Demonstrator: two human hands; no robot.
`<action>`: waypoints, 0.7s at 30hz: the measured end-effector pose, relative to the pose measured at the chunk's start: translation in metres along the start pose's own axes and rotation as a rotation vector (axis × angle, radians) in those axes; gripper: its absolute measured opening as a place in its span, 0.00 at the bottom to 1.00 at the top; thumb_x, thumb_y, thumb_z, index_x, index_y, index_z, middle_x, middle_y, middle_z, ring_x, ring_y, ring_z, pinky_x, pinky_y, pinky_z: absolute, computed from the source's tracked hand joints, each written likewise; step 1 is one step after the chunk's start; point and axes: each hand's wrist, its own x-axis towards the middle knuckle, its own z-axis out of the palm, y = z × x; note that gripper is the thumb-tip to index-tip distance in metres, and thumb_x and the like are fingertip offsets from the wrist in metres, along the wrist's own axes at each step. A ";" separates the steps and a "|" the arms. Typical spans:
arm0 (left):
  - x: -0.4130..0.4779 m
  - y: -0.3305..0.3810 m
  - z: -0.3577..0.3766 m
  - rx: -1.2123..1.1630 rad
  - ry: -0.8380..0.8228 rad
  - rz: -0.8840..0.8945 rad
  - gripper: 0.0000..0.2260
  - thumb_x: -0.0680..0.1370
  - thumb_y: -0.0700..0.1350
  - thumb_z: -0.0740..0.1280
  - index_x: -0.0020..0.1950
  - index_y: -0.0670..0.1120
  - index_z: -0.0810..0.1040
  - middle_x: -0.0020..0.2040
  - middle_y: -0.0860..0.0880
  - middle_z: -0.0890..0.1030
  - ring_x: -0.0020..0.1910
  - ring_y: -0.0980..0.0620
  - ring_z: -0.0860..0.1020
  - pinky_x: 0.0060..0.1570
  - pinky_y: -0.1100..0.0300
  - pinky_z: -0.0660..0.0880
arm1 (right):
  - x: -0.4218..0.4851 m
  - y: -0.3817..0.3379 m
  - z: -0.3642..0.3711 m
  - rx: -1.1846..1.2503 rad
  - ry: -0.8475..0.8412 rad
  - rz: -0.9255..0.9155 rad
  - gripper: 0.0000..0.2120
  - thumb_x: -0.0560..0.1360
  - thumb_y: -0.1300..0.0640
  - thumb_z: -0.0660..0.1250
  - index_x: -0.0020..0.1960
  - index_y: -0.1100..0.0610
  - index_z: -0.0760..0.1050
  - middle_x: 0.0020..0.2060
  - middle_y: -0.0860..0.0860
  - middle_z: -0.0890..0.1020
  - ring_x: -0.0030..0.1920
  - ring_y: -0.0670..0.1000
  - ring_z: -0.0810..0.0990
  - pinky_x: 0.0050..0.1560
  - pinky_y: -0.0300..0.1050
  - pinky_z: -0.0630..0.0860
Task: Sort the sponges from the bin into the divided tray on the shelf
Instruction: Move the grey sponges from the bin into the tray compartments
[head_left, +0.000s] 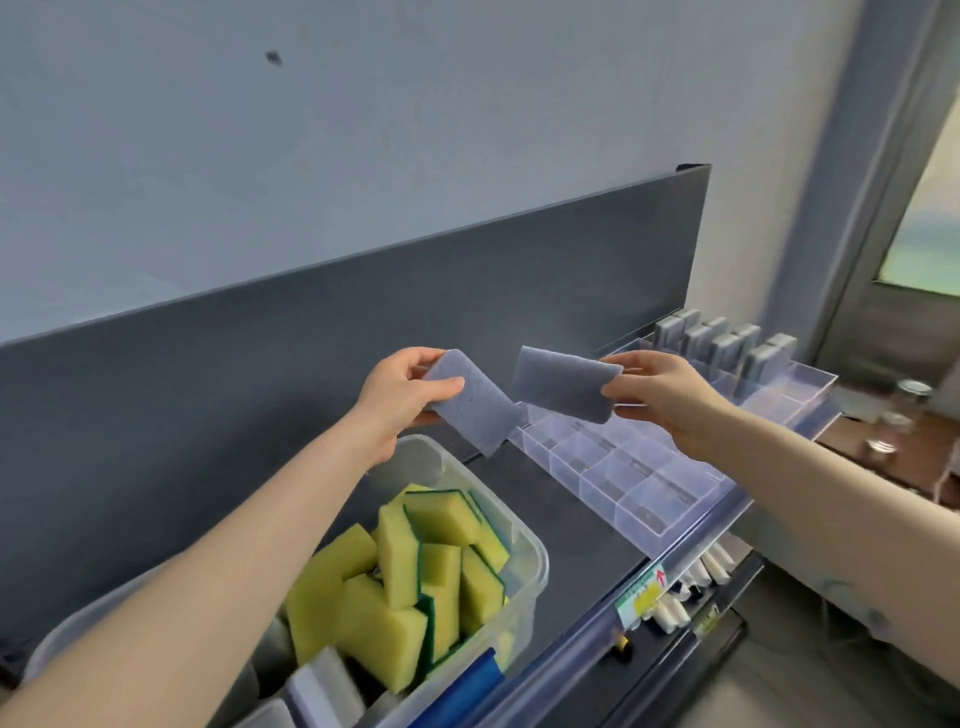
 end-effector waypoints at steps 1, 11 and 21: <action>0.004 0.003 0.015 0.014 -0.010 0.002 0.13 0.73 0.41 0.72 0.56 0.50 0.78 0.51 0.49 0.81 0.50 0.50 0.81 0.43 0.56 0.81 | 0.003 0.003 -0.013 -0.003 0.016 -0.006 0.12 0.73 0.63 0.68 0.56 0.56 0.77 0.51 0.56 0.81 0.53 0.56 0.80 0.54 0.50 0.79; 0.039 0.032 0.180 0.173 -0.138 0.073 0.15 0.69 0.39 0.75 0.51 0.53 0.79 0.46 0.51 0.80 0.43 0.54 0.80 0.34 0.66 0.76 | 0.026 0.035 -0.154 -0.123 0.126 -0.069 0.09 0.69 0.58 0.71 0.48 0.51 0.78 0.40 0.49 0.81 0.43 0.49 0.79 0.39 0.37 0.76; 0.065 0.038 0.303 0.154 0.000 0.001 0.14 0.67 0.47 0.75 0.48 0.51 0.73 0.48 0.49 0.79 0.47 0.50 0.79 0.43 0.55 0.77 | 0.043 0.082 -0.265 -0.200 0.191 -0.054 0.10 0.69 0.58 0.73 0.45 0.47 0.74 0.39 0.47 0.79 0.41 0.46 0.78 0.40 0.38 0.76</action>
